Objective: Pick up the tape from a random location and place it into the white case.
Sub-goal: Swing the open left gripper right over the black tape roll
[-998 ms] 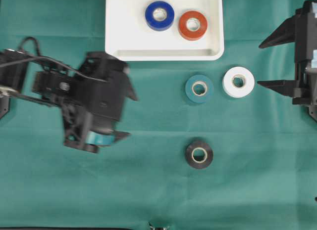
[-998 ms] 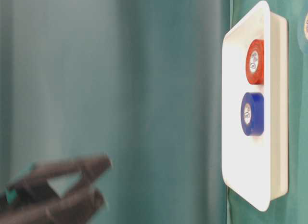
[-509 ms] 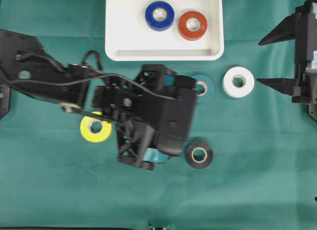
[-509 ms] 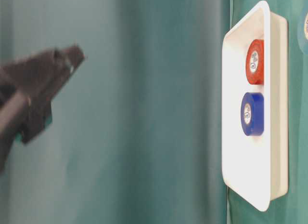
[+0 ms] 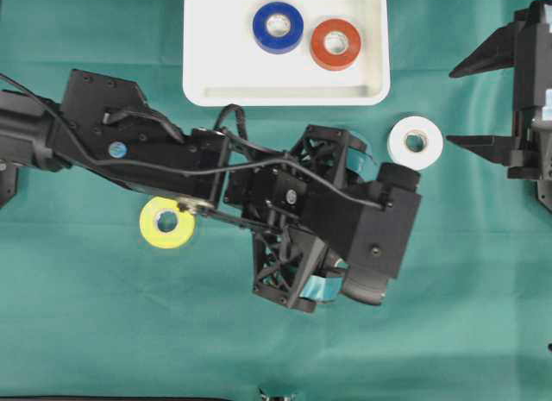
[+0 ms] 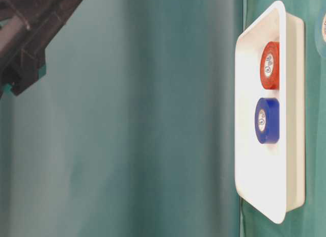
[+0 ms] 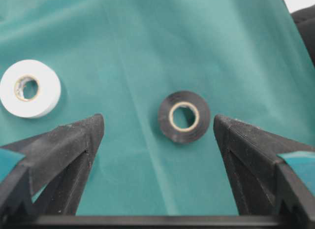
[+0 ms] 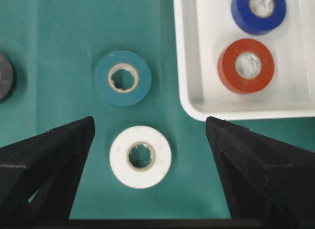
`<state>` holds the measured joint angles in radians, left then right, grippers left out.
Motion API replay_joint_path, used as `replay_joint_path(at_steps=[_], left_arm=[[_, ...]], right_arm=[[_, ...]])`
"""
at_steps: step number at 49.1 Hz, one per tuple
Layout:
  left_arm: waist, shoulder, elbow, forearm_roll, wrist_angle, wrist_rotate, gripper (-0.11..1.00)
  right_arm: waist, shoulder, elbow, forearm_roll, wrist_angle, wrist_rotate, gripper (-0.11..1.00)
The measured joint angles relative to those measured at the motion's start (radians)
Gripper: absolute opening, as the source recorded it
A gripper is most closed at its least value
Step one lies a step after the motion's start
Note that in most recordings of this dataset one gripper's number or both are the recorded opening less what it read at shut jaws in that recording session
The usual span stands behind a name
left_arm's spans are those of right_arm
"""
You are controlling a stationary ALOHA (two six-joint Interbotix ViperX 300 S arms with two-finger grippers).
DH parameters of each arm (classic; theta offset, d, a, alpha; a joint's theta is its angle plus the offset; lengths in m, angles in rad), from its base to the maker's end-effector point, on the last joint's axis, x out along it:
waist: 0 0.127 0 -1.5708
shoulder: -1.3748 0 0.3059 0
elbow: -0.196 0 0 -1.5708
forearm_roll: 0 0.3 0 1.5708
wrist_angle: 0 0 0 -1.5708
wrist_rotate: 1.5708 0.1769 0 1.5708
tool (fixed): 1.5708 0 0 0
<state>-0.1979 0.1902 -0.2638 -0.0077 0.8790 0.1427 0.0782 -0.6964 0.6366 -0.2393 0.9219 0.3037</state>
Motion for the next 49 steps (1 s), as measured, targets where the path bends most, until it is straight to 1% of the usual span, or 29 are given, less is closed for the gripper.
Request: replay_joint_path(at_steps=[10, 49], left_arm=[[0.002, 0.014, -0.012, 0.0, 0.025, -0.002, 0.98], [0.002, 0.037, -0.017, 0.002, 0.026, -0.003, 0.98]], right_arm=[[0.0, 0.0, 0.0, 0.0, -0.002, 0.002, 0.9], [0.0, 0.0, 0.0, -0.002, -0.002, 0.005, 0.9]])
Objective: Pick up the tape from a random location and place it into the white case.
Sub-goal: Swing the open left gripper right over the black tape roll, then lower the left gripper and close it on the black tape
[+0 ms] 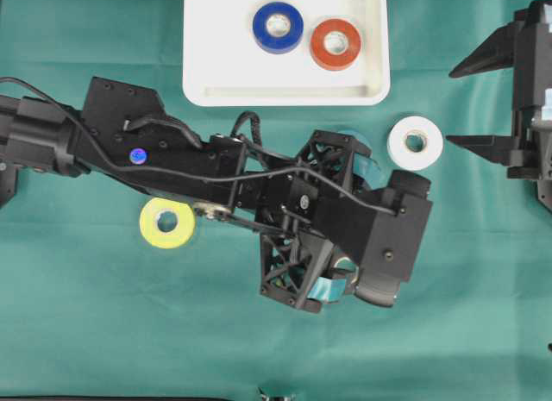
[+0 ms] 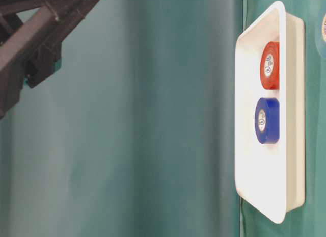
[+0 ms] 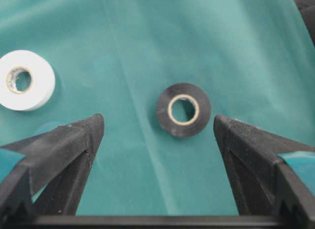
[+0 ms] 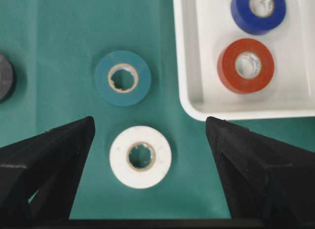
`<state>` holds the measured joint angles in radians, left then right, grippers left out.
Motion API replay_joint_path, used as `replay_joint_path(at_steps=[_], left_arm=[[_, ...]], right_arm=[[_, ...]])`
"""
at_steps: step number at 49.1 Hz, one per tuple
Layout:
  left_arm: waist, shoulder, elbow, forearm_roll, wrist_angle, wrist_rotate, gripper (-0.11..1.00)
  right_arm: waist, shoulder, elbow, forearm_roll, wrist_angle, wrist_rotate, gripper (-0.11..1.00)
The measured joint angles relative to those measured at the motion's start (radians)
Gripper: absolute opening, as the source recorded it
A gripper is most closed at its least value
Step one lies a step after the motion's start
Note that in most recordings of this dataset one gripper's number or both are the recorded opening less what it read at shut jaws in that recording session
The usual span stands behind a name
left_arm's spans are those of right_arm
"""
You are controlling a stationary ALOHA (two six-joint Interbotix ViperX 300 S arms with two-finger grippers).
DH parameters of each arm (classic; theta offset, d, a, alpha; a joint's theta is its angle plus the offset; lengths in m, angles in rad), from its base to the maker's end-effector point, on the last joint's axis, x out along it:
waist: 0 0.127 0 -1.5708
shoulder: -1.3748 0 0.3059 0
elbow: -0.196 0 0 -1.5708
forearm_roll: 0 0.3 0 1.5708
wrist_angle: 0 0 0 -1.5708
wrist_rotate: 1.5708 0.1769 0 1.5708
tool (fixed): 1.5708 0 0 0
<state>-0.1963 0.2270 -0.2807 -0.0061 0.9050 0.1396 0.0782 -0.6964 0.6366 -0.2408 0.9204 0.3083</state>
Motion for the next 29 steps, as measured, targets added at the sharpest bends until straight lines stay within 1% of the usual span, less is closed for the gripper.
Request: replay_joint_path(at_steps=[7, 19, 29], left_arm=[[0.003, 0.028, 0.0, 0.0, 0.0, 0.0, 0.98], [0.02, 0.129, 0.002, 0.002, -0.003, 0.0, 0.98], [0.02, 0.183, 0.017, 0.0, -0.043, 0.0, 0.98]], right_arm=[[0.0, 0.0, 0.0, 0.0, 0.0, 0.002, 0.9], [0.002, 0.005, 0.0, 0.002, 0.002, 0.002, 0.9], [0.0, 0.008, 0.0, 0.0, 0.0, 0.002, 0.9]])
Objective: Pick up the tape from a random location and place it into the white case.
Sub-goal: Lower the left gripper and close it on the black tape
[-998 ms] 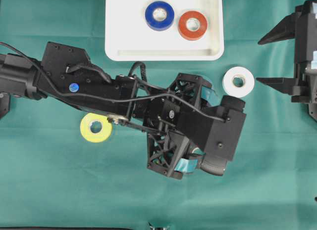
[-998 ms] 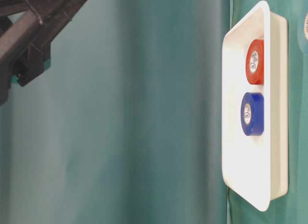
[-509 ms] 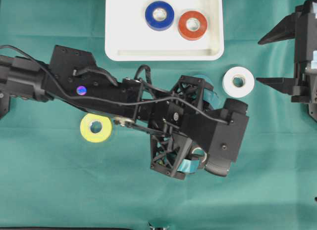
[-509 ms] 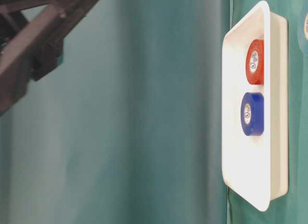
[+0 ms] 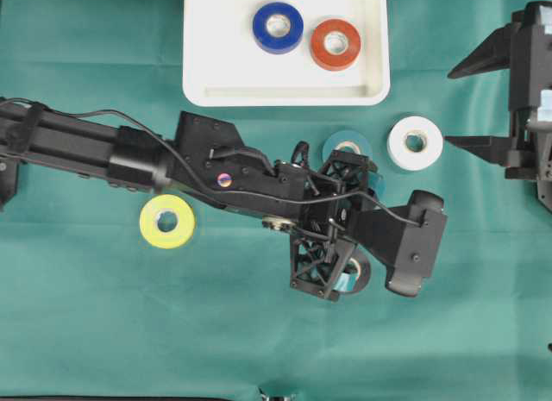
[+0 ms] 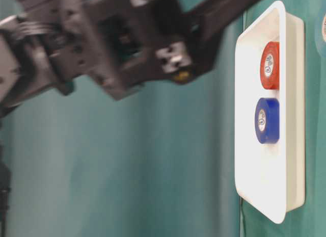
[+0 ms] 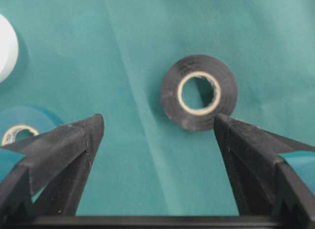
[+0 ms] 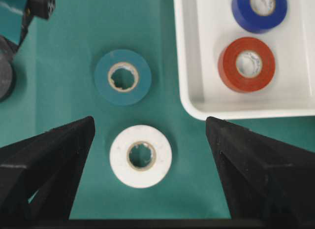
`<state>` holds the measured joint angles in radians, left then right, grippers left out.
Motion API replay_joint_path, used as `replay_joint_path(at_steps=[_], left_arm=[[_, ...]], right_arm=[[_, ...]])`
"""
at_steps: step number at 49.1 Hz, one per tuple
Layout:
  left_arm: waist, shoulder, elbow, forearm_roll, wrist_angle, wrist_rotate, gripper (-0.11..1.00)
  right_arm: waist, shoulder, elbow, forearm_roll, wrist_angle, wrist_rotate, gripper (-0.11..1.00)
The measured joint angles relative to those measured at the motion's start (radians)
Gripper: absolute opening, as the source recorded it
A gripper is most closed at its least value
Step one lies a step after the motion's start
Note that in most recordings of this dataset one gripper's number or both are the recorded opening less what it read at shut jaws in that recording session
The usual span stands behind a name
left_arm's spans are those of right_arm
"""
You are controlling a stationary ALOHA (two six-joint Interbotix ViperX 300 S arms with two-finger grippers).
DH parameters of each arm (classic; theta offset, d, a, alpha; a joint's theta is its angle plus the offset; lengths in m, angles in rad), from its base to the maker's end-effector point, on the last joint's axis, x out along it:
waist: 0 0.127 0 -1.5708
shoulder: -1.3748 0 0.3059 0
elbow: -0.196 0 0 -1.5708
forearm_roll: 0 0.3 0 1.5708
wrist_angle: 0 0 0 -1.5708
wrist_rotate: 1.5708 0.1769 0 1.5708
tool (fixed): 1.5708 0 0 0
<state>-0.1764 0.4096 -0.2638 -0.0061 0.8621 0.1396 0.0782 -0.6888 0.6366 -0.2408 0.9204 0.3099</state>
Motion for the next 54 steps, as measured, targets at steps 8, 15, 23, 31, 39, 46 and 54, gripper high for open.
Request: replay_joint_path(at_steps=[8, 15, 23, 31, 39, 46, 54], left_arm=[[-0.002, 0.034, 0.034, 0.002, -0.038, -0.002, 0.98], [-0.002, 0.066, 0.049, 0.002, -0.064, -0.003, 0.98], [-0.009, 0.103, 0.051, 0.002, -0.083, -0.002, 0.98], [-0.014, 0.118, 0.052, 0.002, -0.11, -0.002, 0.98], [-0.014, 0.138, 0.052, 0.002, -0.129, -0.002, 0.98], [-0.014, 0.152, 0.052, 0.002, -0.15, -0.003, 0.98], [-0.012, 0.17, 0.052, 0.002, -0.161, -0.003, 0.98]], right_arm=[[0.0, 0.003, 0.0, 0.0, 0.0, 0.0, 0.9], [0.0, 0.011, 0.0, 0.0, 0.0, 0.0, 0.9], [-0.006, 0.018, 0.0, 0.0, 0.0, 0.0, 0.9], [-0.015, 0.021, 0.0, 0.0, 0.0, -0.002, 0.9], [-0.017, 0.021, 0.0, 0.0, 0.0, 0.0, 0.9], [-0.017, 0.025, 0.0, -0.002, 0.0, 0.0, 0.9], [-0.018, 0.025, 0.0, -0.002, 0.002, 0.0, 0.9]])
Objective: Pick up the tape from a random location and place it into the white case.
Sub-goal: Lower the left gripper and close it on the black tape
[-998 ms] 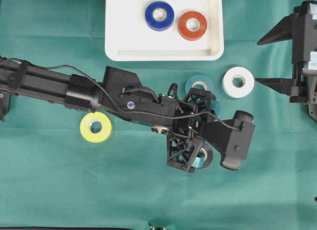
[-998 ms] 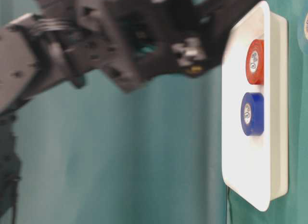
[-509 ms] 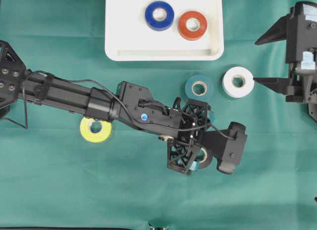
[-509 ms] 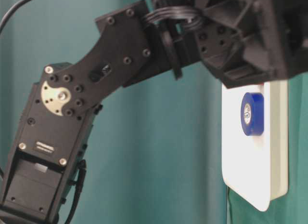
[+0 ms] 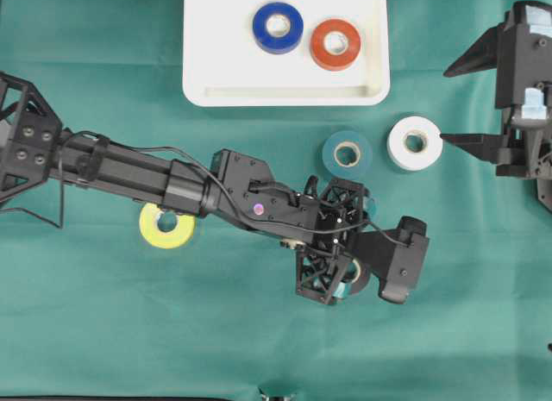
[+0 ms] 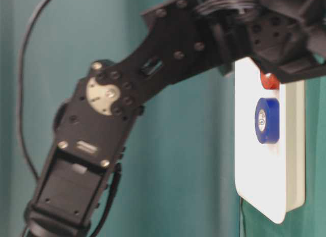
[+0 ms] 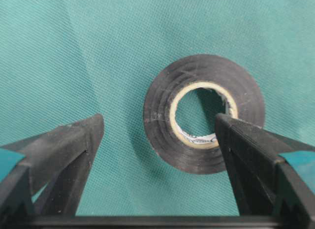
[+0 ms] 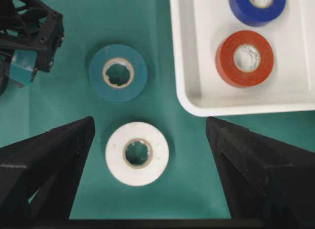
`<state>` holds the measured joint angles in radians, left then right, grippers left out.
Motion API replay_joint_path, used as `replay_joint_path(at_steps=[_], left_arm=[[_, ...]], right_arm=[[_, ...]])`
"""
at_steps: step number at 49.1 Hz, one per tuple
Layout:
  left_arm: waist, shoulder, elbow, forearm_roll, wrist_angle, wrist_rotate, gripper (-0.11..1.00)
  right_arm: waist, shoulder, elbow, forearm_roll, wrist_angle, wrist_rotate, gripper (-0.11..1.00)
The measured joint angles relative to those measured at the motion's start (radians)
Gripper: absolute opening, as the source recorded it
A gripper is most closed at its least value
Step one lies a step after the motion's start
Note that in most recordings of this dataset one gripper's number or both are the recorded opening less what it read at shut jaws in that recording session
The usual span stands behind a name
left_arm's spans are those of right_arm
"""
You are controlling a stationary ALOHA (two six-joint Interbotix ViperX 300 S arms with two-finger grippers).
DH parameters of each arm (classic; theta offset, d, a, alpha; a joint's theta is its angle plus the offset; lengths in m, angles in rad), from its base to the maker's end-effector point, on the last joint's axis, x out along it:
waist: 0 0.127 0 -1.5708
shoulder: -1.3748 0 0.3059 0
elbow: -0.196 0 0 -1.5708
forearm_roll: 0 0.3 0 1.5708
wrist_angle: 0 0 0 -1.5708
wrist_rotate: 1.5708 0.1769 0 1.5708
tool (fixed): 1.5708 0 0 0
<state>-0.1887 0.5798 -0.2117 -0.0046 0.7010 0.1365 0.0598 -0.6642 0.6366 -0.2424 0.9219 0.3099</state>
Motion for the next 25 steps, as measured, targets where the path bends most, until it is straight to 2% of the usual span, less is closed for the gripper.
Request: replay_joint_path(at_steps=[25], left_arm=[[0.003, 0.008, 0.0, 0.0, 0.0, 0.0, 0.98]], right_arm=[[-0.002, 0.002, 0.0, 0.0, -0.003, 0.0, 0.9]])
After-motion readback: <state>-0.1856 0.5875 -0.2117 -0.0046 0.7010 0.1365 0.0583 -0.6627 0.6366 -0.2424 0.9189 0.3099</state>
